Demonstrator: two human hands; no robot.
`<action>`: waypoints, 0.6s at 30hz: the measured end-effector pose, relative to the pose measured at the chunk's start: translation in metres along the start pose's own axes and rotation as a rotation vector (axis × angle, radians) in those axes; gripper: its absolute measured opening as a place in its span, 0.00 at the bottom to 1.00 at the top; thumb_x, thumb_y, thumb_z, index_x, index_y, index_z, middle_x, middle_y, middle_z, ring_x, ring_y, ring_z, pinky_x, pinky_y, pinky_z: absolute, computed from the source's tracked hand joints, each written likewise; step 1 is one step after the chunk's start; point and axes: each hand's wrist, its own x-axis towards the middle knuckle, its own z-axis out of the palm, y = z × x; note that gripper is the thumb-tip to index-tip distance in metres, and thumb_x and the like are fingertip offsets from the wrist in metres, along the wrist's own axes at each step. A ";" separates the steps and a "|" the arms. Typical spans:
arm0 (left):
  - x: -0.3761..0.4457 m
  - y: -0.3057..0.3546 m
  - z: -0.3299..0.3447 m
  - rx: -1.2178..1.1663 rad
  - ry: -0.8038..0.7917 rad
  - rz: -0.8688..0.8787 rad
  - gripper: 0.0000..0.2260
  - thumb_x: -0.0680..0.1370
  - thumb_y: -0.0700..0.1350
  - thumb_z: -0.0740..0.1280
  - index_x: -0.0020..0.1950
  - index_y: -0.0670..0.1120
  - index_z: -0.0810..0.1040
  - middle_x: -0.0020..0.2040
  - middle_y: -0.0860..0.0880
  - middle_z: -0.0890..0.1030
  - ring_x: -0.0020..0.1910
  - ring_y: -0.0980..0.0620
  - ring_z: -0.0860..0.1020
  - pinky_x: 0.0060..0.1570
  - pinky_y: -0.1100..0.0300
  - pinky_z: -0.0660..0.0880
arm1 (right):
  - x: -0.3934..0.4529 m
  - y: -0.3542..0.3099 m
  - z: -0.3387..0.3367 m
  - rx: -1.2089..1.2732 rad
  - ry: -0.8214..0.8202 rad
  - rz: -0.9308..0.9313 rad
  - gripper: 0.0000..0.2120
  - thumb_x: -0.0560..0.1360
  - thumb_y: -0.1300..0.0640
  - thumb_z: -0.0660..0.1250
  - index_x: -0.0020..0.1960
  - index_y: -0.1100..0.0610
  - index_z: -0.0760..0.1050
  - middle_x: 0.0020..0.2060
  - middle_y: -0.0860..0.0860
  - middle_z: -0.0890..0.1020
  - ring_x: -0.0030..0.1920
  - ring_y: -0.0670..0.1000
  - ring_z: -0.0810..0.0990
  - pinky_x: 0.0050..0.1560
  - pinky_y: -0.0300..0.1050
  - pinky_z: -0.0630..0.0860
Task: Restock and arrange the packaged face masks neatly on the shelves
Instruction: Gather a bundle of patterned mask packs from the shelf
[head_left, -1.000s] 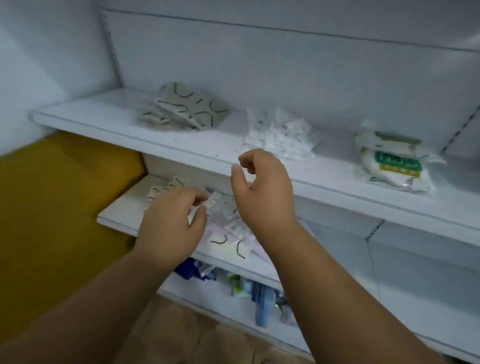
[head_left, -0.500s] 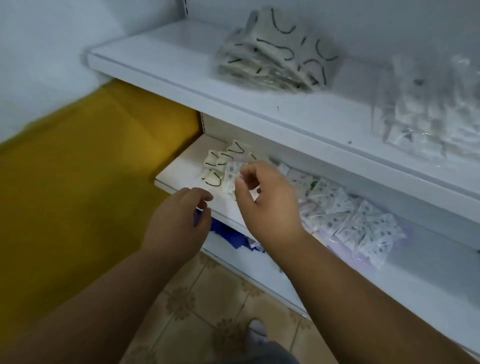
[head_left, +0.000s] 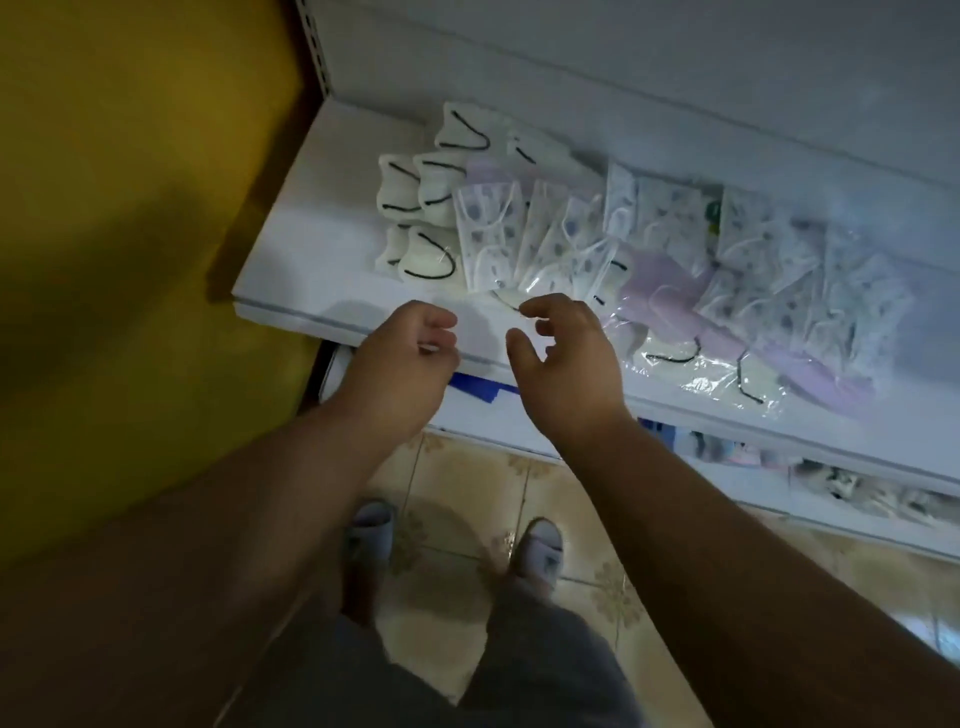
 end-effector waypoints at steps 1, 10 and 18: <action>0.016 -0.007 0.002 -0.072 -0.025 -0.041 0.11 0.81 0.42 0.66 0.60 0.55 0.75 0.55 0.56 0.80 0.55 0.54 0.79 0.54 0.57 0.78 | 0.006 0.007 0.008 -0.016 0.009 0.034 0.13 0.79 0.53 0.66 0.64 0.51 0.75 0.62 0.48 0.76 0.59 0.47 0.76 0.57 0.41 0.73; 0.134 -0.012 0.039 -0.517 -0.114 -0.271 0.18 0.80 0.43 0.69 0.70 0.50 0.72 0.62 0.45 0.76 0.53 0.51 0.78 0.61 0.51 0.78 | 0.103 0.075 0.043 -0.277 -0.004 0.140 0.25 0.79 0.53 0.65 0.74 0.56 0.66 0.76 0.54 0.65 0.74 0.57 0.66 0.72 0.49 0.64; 0.175 -0.004 0.053 -0.415 -0.037 -0.265 0.03 0.79 0.46 0.68 0.49 0.47 0.78 0.40 0.46 0.79 0.33 0.49 0.76 0.40 0.56 0.72 | 0.119 0.070 0.086 -0.228 -0.037 0.006 0.21 0.80 0.59 0.60 0.73 0.56 0.69 0.72 0.54 0.71 0.73 0.55 0.67 0.71 0.46 0.64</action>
